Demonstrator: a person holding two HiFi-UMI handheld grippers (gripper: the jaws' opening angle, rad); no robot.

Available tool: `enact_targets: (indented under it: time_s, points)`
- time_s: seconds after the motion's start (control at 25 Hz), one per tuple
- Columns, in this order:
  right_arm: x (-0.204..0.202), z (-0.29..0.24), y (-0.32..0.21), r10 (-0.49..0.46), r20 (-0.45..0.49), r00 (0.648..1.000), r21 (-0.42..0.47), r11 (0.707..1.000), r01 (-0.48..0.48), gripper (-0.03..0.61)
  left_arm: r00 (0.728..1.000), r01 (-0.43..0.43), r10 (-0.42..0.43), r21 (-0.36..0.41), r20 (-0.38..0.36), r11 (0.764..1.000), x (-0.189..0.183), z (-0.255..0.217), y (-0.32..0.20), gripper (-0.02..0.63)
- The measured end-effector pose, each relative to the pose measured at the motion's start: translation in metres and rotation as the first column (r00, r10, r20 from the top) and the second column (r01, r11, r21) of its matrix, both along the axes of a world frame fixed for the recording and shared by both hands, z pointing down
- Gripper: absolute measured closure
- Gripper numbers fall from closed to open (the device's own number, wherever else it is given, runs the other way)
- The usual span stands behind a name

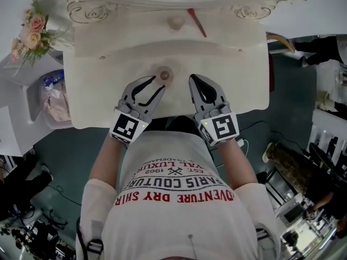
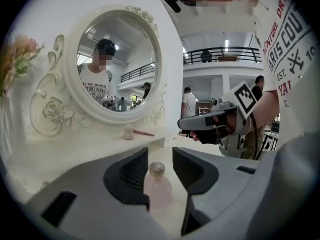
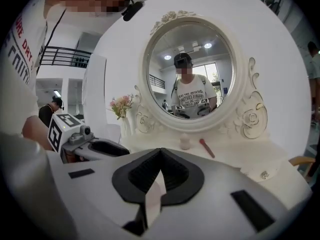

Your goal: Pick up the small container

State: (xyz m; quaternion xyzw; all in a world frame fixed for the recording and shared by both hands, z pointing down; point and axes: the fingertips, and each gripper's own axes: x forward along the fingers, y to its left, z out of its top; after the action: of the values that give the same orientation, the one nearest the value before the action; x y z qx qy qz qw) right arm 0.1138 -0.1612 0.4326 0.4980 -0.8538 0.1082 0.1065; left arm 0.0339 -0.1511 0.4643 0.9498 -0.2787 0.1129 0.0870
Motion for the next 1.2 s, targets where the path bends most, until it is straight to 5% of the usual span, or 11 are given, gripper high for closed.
enact_targets:
  time_s: [0.12, 0.44, 1.2]
  points:
    - [-0.001, 0.005, -0.007, -0.025, -0.005, 1.000, -0.018, 1.000, 0.025, 0.580, 1.000, 0.014, -0.012, -0.043, 0.029, 0.999, 0.008, 0.026, -0.005, 0.422]
    - [-0.002, 0.015, -0.023, -0.104, 0.009, 0.995, -0.050, 0.993, 0.104, 0.580, 0.995, 0.065, -0.059, -0.067, 0.085, 0.996, 0.024, 0.058, -0.018, 0.383]
    - [0.024, 0.033, -0.046, -0.213, 0.045, 0.976, -0.089, 0.972, 0.216, 0.580, 0.955, 0.264, -0.260, -0.007, 0.139, 0.965, 0.038, 0.080, -0.037, 0.440]
